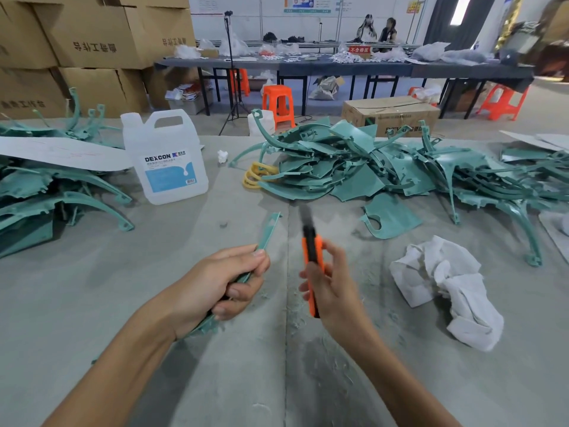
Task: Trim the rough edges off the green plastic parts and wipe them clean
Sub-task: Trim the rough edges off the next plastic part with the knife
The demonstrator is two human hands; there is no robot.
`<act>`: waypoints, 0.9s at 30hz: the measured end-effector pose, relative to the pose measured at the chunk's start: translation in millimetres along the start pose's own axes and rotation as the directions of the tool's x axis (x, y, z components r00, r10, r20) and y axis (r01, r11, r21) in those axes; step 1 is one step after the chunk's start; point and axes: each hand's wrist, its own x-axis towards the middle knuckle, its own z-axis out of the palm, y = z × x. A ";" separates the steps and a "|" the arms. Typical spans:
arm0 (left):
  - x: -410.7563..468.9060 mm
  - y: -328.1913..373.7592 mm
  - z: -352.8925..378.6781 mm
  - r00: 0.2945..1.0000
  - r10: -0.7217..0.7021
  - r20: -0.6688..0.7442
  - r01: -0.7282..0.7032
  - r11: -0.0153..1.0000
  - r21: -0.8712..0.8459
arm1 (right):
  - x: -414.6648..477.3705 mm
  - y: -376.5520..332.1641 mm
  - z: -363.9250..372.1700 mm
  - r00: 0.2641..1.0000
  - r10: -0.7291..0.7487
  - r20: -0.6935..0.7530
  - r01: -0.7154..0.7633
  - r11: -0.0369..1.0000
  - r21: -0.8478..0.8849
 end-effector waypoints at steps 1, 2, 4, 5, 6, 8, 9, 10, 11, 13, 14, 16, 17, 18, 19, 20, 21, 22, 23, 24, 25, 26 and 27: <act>-0.5 0.0 -0.1 1.000 -0.002 0.004 0.002 1.000 -0.002 | 2.1 -0.1 -2.8 0.999 0.029 -0.029 -0.028 0.999 0.038; -0.9 0.2 -0.4 1.000 -0.003 0.007 0.003 1.000 -0.003 | 1.5 -1.7 -4.1 0.999 0.015 -0.032 -0.013 0.999 0.048; -1.7 0.6 -1.2 1.000 -0.004 0.004 0.004 1.000 -0.008 | -3.0 -6.9 -0.4 0.999 -0.024 0.034 0.021 0.998 0.064; -1.8 0.4 -1.4 1.000 -0.004 0.006 0.004 1.000 -0.013 | -6.0 -9.2 3.0 0.996 -0.045 0.075 0.042 0.998 0.038; -1.8 0.3 -1.6 1.000 -0.003 0.009 0.003 1.000 -0.015 | -7.2 -10.0 5.7 0.993 -0.051 0.107 0.050 0.999 0.010; -1.9 0.4 -1.0 1.000 -0.005 0.008 0.005 1.000 0.000 | -0.2 -8.6 5.6 0.998 -0.016 0.068 0.019 0.999 -0.047; -2.5 0.7 -0.5 1.000 -0.005 0.000 0.005 1.000 0.022 | 4.3 -7.5 3.1 0.999 0.013 0.036 -0.010 0.997 -0.075; -3.1 0.6 0.2 1.000 -0.002 -0.018 0.003 0.999 0.051 | 7.1 -6.4 -0.9 0.999 0.037 0.006 -0.037 0.996 -0.081; -3.5 -0.1 0.7 0.999 0.005 -0.047 0.000 0.996 0.087 | 7.4 -6.4 -4.3 0.998 0.058 -0.022 -0.059 0.996 -0.059; -3.4 -3.0 0.8 0.993 0.014 -0.115 0.006 0.985 0.172 | 3.4 -10.2 -8.6 0.998 0.036 -0.053 -0.035 0.999 0.015; -3.8 -4.8 1.1 0.990 0.010 -0.142 0.020 0.978 0.210 | -0.7 -11.4 -10.4 0.999 -0.011 -0.032 0.011 1.000 0.014; -4.7 -7.2 1.8 0.988 0.003 -0.151 0.036 0.966 0.254 | -5.5 -14.4 -13.8 0.992 -0.113 0.048 0.117 0.991 -0.068; -5.7 -7.6 2.2 0.990 0.004 -0.143 0.033 0.965 0.261 | -3.3 -13.3 -15.4 0.989 -0.118 0.088 0.128 0.984 -0.121; -6.9 -7.4 2.4 0.991 0.007 -0.135 0.029 0.964 0.263 | 1.6 -11.5 -17.1 0.994 -0.067 0.086 0.080 0.984 -0.157; -8.1 -6.6 2.9 0.991 0.008 -0.131 0.028 0.963 0.269 | 6.3 -10.2 -19.0 0.999 0.008 0.049 0.000 0.987 -0.163; -9.1 -6.0 3.5 0.991 0.009 -0.132 0.029 0.959 0.281 | 9.0 -7.4 -22.1 0.995 0.101 0.001 -0.099 0.983 -0.157; -9.5 -5.9 4.0 0.991 0.010 -0.137 0.031 0.954 0.298 | 9.9 -6.4 -24.8 0.988 0.151 -0.044 -0.156 0.976 -0.151; -9.3 -5.7 4.4 0.990 0.010 -0.143 0.036 0.948 0.315 | 8.8 -7.6 -25.9 0.987 0.146 -0.069 -0.155 0.976 -0.155; -8.5 -5.8 4.5 0.988 0.011 -0.152 0.040 0.945 0.325 | 7.6 -12.0 -25.7 0.990 0.130 -0.061 -0.138 0.980 -0.144; -7.9 -6.1 5.2 0.987 0.011 -0.159 0.043 0.942 0.333 | 6.1 -16.9 -24.1 0.992 0.119 -0.037 -0.122 0.988 -0.098; -6.7 -7.0 6.5 0.987 0.016 -0.157 0.042 0.933 0.358 | 5.3 -23.4 -21.2 0.990 0.135 -0.025 -0.135 0.991 0.004; -4.9 -8.8 8.1 0.988 0.033 -0.152 0.033 0.909 0.415 | 6.0 -30.4 -17.4 0.983 0.183 -0.002 -0.180 0.972 0.152; -3.2 -11.3 10.4 0.988 0.053 -0.145 0.028 0.862 0.507 | 7.3 -35.4 -14.5 0.970 0.239 0.049 -0.242 0.923 0.298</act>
